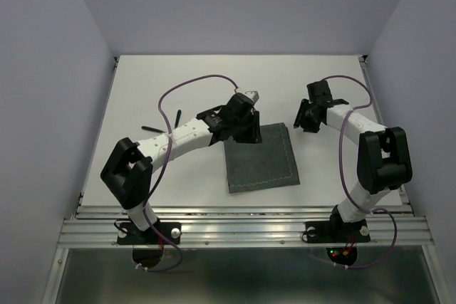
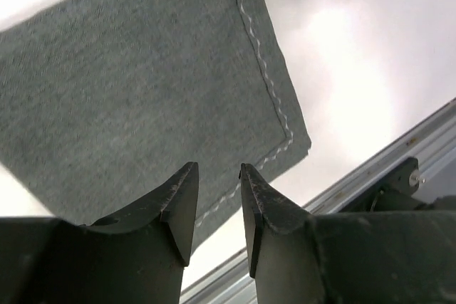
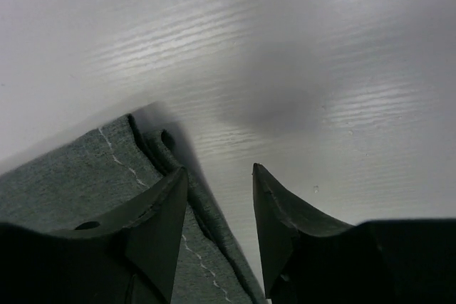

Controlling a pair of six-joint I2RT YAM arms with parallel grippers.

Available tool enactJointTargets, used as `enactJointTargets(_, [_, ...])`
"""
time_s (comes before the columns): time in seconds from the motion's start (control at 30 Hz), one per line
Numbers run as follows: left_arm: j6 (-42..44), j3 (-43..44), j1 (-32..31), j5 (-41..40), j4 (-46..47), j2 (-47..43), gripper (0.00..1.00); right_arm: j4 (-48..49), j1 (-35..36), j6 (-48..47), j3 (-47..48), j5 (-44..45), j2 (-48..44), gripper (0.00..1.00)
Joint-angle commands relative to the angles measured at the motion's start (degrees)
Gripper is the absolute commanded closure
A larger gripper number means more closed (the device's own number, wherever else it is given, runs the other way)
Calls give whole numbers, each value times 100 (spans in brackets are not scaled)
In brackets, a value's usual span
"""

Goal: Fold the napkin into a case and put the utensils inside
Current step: Fold the lower triangle-folded napkin at the center of the board.

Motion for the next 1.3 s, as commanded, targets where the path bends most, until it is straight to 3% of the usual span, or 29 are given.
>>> enactJointTargets(0.0, [95, 699, 140, -99, -181, 640, 60, 125, 61, -131, -162, -76, 36, 62])
enactJointTargets(0.07, [69, 858, 254, 67, -85, 991, 61, 265, 61, -70, -417, -295, -33, 71])
enactJointTargets(0.5, [104, 1896, 474, 271, 100, 2249, 63, 881, 114, 272, -1427, -1139, -271, 76])
enactJointTargets(0.73, [226, 1458, 509, 341, 127, 2303, 64, 1066, 509, 738, -2130, -1236, -841, 77])
enactJointTargets(0.8, [244, 1035, 509, 455, 267, 2083, 64, 934, 562, 941, -2395, -1148, -1536, 77])
enactJointTargets(1.07, [192, 1552, 509, 499, 162, 2083, 65, 240, 562, 651, -1404, -218, -1608, 63])
enactJointTargets(1.27, [78, 1931, 518, 543, 135, 2479, 67, 134, 562, 204, -499, -629, -703, 48])
